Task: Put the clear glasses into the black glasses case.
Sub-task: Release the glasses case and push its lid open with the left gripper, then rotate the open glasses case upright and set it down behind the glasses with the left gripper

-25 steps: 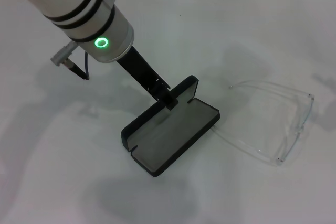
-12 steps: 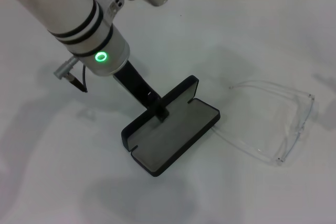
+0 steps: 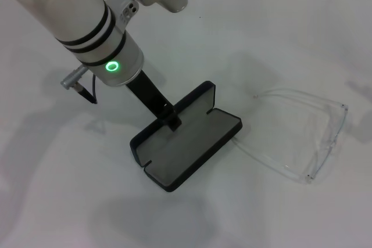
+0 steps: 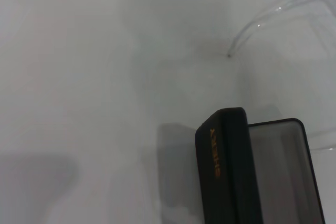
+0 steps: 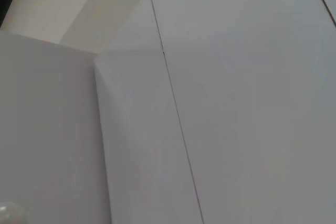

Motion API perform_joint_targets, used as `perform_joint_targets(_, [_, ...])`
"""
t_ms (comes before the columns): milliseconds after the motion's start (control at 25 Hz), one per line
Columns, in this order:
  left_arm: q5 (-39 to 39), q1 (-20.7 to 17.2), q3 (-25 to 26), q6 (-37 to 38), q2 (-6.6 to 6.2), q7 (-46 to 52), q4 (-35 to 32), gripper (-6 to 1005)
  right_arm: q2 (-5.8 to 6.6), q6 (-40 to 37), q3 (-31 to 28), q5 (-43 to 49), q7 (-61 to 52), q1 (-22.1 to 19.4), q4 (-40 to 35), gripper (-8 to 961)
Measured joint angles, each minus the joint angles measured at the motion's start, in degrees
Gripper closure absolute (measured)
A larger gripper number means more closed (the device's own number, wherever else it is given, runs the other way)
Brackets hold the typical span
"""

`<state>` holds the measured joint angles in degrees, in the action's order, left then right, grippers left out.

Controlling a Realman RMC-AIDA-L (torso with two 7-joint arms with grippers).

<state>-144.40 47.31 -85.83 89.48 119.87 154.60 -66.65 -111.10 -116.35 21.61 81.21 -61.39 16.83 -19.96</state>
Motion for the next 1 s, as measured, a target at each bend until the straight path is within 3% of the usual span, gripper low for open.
perform_joint_targets(200, [0.4, -0.1, -1.0, 0.0, 0.05, -2.1, -0.4, 664, -0.14, -0.3, -0.2, -0.3, -0.1, -0.5, 0.3, 82])
perform_joint_targets(440, [0.5, -0.9, -4.2, 0.1, 0.02, -3.2, -3.1, 792, -0.19, -0.4, -0.4, -1.0, -0.2, -1.0, 0.6, 82])
perform_joint_targets(680, [-1.1, -3.4, -6.8, 0.5, -0.1, -6.1, -10.8, 792, -0.28, -0.7, -0.8, -1.2, -0.3, -1.2, 0.6, 82])
perform_joint_targets(1000, [-7.7, -11.3, -11.2, 1.3, -0.09, -20.0, -25.7, 792, -0.34, -1.4, -1.3, -2.3, -0.4, -1.8, 0.6, 83])
